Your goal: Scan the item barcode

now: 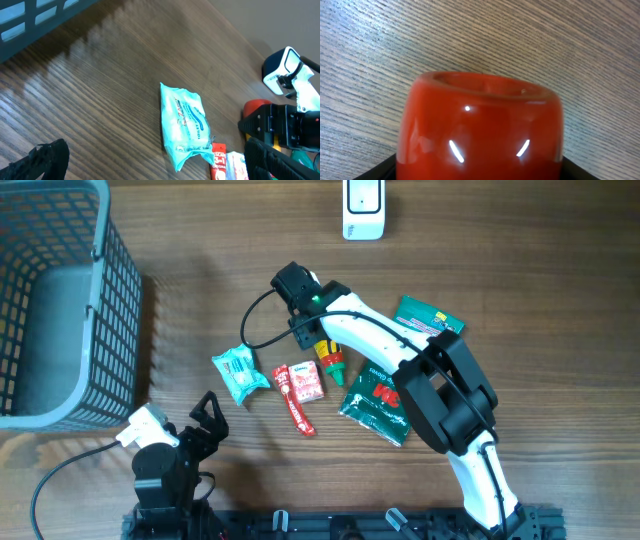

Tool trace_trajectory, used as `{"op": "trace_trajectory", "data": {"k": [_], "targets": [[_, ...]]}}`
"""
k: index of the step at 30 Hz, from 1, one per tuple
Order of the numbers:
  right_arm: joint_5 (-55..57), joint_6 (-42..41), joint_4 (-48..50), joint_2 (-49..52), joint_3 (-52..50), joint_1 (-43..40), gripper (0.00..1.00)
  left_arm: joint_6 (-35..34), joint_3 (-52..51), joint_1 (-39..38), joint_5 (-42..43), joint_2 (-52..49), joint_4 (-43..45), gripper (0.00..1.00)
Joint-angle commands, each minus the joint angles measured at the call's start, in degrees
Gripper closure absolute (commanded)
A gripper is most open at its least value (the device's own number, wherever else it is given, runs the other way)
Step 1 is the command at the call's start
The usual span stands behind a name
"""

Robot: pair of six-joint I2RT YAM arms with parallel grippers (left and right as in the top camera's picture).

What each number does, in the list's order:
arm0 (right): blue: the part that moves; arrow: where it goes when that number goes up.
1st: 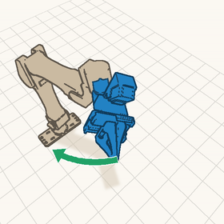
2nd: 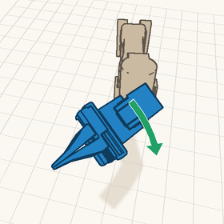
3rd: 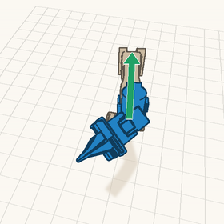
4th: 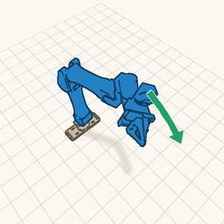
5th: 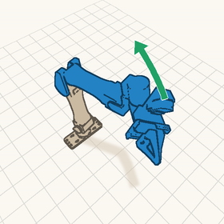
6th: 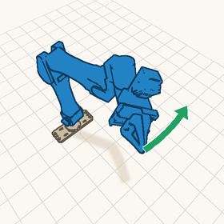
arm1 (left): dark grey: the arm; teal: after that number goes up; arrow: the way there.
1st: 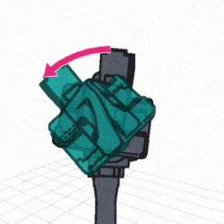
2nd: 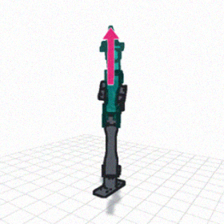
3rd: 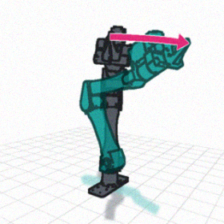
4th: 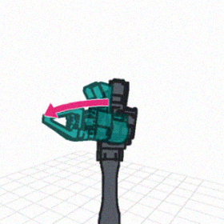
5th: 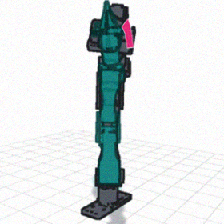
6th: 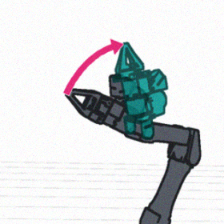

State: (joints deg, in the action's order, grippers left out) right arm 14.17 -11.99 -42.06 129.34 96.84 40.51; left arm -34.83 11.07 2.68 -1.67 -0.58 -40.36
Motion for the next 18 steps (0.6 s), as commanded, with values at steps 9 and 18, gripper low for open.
{"op": "trace_trajectory", "data": {"k": [9,18], "targets": [[-12.4,0.4,-5.4,3.5,0.4,-3.0,0.53,-0.3,-0.6,-0.3,-0.7,0.0,-0.1,0.0],[-40.6,9.6,-18.1,3.5,8.6,-10.9,0.62,-0.3,-0.6,-0.3,-0.7,0.0,-0.1,0.0]]}}
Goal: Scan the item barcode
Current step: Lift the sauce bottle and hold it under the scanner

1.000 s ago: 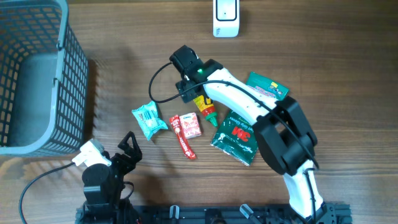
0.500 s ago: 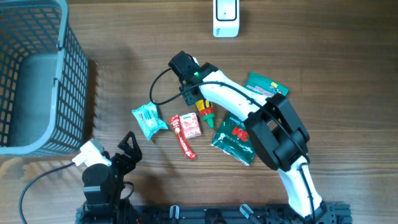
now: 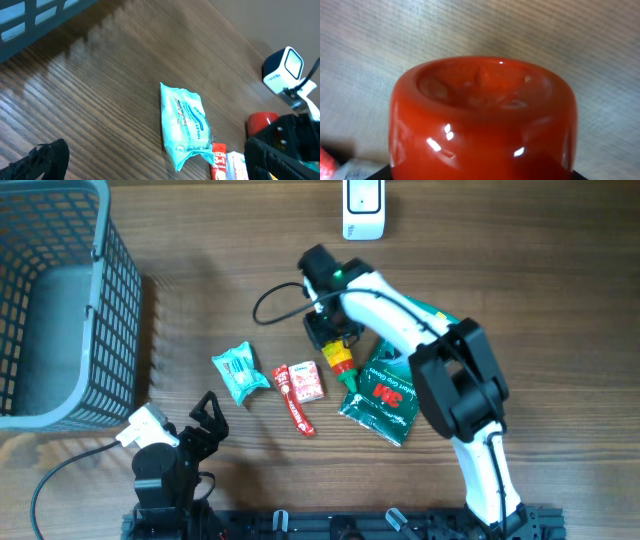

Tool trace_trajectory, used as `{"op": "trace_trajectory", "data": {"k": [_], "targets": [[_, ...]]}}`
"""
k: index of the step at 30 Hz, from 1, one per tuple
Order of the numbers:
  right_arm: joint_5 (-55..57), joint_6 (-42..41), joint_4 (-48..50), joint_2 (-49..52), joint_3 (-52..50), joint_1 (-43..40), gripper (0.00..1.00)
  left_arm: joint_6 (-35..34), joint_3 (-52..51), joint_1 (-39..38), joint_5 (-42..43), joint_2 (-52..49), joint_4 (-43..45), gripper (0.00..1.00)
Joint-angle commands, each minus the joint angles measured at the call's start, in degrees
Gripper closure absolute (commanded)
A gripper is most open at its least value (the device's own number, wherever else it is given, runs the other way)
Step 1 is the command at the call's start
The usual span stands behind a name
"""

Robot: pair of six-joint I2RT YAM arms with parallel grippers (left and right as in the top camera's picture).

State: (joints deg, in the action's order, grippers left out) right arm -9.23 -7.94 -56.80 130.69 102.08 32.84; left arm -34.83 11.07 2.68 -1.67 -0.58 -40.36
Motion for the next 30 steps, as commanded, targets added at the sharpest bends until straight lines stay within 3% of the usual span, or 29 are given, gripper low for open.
{"op": "trace_trajectory", "data": {"k": [1,6,10,14,19,22,23,27,30], "targets": [[-21.6,7.5,-5.2,2.2,4.3,-4.3,0.6,-0.3,-0.6,-0.3,-0.7,0.0,-0.1,0.0],[-44.1,15.8,-13.9,2.2,7.0,-10.6,0.58,-0.3,-0.6,-0.3,-0.7,0.0,-0.1,0.0],[-58.1,18.0,-15.6,2.2,6.9,-14.6,0.69,-0.3,-0.6,-0.3,-0.7,0.0,-0.1,0.0],[-69.8,18.1,-16.0,2.2,6.9,-16.7,0.67,-0.3,-0.6,-0.3,-0.7,0.0,-0.1,0.0],[-79.0,4.0,-16.3,2.2,6.9,-17.1,0.72,-0.3,-0.6,-0.3,-0.7,0.0,-0.1,0.0],[-79.6,-10.3,-16.4,2.2,6.9,-17.0,0.84,-0.3,-0.6,-0.3,-0.7,0.0,-0.1,0.0],[-79.6,-14.5,-16.4,2.2,6.9,-17.1,0.96,-0.3,-0.6,-0.3,-0.8,0.0,-0.1,0.0],[-79.6,-26.8,-16.4,2.2,6.9,-17.0,0.96,-0.3,-0.6,-0.3,-0.8,0.0,-0.1,0.0],[-79.6,-30.3,-16.4,2.2,6.9,-17.1,0.91,-0.3,-0.6,-0.3,-0.7,0.0,-0.1,0.0]]}}
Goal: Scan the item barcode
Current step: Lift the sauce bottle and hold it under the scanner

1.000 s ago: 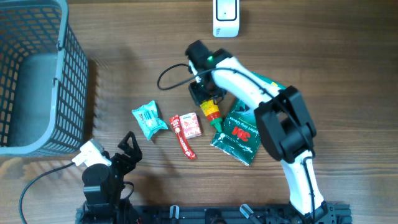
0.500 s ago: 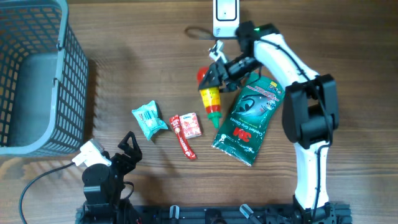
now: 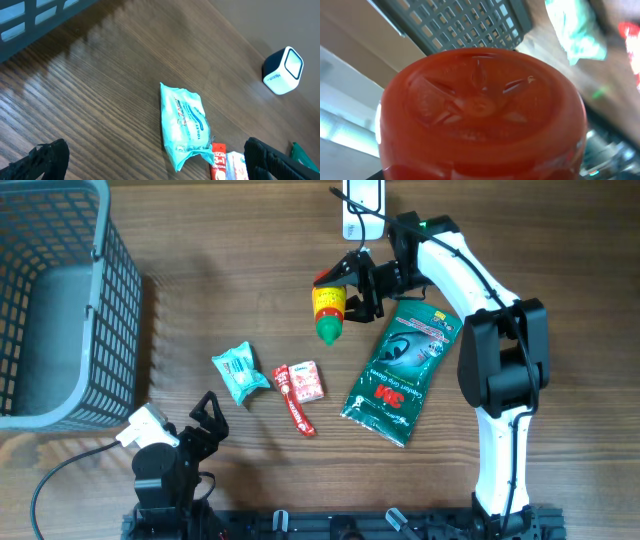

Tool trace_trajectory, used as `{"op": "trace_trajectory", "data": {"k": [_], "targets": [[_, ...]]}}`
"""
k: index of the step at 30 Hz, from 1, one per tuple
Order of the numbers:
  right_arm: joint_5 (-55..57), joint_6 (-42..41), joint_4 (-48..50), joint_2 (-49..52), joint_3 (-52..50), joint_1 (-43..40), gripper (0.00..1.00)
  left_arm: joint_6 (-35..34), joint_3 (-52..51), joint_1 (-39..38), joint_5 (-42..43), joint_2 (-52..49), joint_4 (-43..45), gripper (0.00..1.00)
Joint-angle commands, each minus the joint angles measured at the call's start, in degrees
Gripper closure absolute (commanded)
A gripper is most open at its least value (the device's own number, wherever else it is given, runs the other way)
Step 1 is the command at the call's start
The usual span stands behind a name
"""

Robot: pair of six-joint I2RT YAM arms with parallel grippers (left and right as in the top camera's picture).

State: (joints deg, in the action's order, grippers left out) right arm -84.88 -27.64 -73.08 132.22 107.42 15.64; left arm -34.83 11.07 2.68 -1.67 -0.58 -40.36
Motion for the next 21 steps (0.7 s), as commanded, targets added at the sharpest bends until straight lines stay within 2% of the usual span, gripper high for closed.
{"op": "trace_trajectory", "data": {"k": [1,13,18,21], "targets": [[-4.0,-10.6,-0.1,0.6,1.6,0.1,0.9,-0.3,-0.6,-0.3,-0.7,0.0,-0.1,0.0],[-3.2,-13.2,0.1,0.6,1.6,0.2,0.89,-0.3,-0.6,-0.3,-0.7,0.0,-0.1,0.0],[8.0,-21.7,2.3,0.6,1.6,0.2,0.92,-0.3,-0.6,-0.3,-0.7,0.0,-0.1,0.0],[8.8,-22.5,2.2,0.6,1.6,0.3,0.95,-0.3,-0.6,-0.3,-0.7,0.0,-0.1,0.0]]}}
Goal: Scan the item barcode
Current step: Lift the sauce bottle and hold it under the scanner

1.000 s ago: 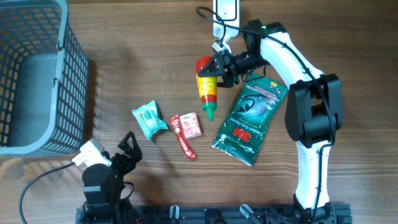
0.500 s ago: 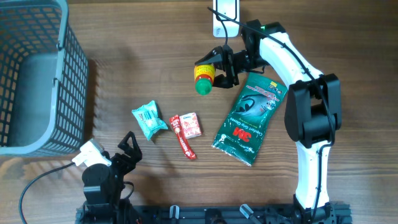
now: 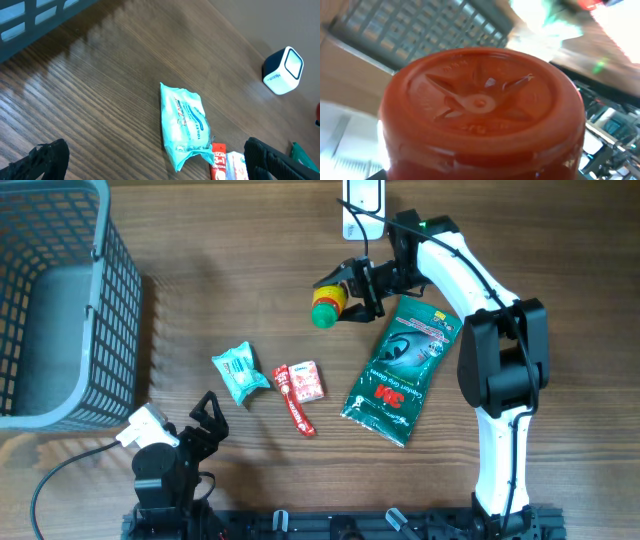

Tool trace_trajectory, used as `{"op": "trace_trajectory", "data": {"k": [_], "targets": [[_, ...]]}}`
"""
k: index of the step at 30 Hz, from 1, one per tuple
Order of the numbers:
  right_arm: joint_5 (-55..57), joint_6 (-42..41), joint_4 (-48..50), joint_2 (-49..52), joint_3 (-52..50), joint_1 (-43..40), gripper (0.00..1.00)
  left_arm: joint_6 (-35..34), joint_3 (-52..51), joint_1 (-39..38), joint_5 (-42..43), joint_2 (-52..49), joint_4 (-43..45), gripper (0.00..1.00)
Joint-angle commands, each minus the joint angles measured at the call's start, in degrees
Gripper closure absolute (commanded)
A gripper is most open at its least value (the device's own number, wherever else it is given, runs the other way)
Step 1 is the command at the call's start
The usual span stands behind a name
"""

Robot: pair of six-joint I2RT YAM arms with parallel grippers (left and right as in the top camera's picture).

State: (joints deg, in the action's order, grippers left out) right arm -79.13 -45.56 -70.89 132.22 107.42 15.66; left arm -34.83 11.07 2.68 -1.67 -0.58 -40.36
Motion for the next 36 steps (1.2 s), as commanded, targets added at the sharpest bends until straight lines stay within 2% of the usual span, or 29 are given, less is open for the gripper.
{"op": "trace_trajectory", "data": {"k": [1,11,14,17,23,25,26,27,29,30,32,33,36], "targets": [[2.9,-4.9,-0.2,0.6,1.6,0.3,0.96,-0.3,-0.6,-0.3,-0.7,0.0,-0.1,0.0],[-8.8,-4.7,-2.0,0.6,1.6,0.3,0.95,-0.3,-0.6,-0.3,-0.8,0.0,-0.1,0.0],[-13.9,0.4,-2.1,0.6,1.6,0.3,0.96,-0.3,-0.6,-0.3,-0.7,0.0,-0.1,0.0],[-13.9,3.2,-2.1,0.6,1.6,0.3,0.95,-0.3,-0.6,-0.3,-0.7,0.0,-0.1,0.0],[-13.9,13.9,-2.9,0.6,1.6,0.3,0.94,-0.3,-0.6,-0.3,-0.7,0.0,-0.1,0.0],[-13.9,20.8,-5.4,0.6,1.6,0.2,0.94,-0.3,-0.6,-0.3,-0.7,0.0,-0.1,0.0],[-13.9,24.7,-6.9,0.6,1.6,0.2,0.89,-0.3,-0.6,-0.3,-0.8,0.0,-0.1,0.0],[-13.9,28.0,-8.2,0.6,1.6,0.2,0.88,-0.3,-0.6,-0.3,-0.8,0.0,-0.1,0.0],[-11.9,37.0,-14.1,0.6,1.6,0.2,0.87,-0.3,-0.6,-0.3,-0.8,0.0,-0.1,0.0],[-9.1,39.3,-17.4,0.6,1.6,0.2,0.8,-0.3,-0.6,-0.3,-0.7,0.0,-0.1,0.0],[-3.3,41.2,-21.4,0.6,1.4,0.2,0.69,-0.3,-0.6,-0.3,-0.7,0.0,-0.1,0.0],[0.8,40.9,-21.4,0.5,1.3,0.2,0.68,-0.3,-0.6,-0.3,-0.8,0.0,-0.1,0.0],[7.2,40.9,-21.4,0.5,1.3,0.6,0.81,-0.3,-0.6,-0.3,-0.7,0.0,-0.1,0.0]]}}
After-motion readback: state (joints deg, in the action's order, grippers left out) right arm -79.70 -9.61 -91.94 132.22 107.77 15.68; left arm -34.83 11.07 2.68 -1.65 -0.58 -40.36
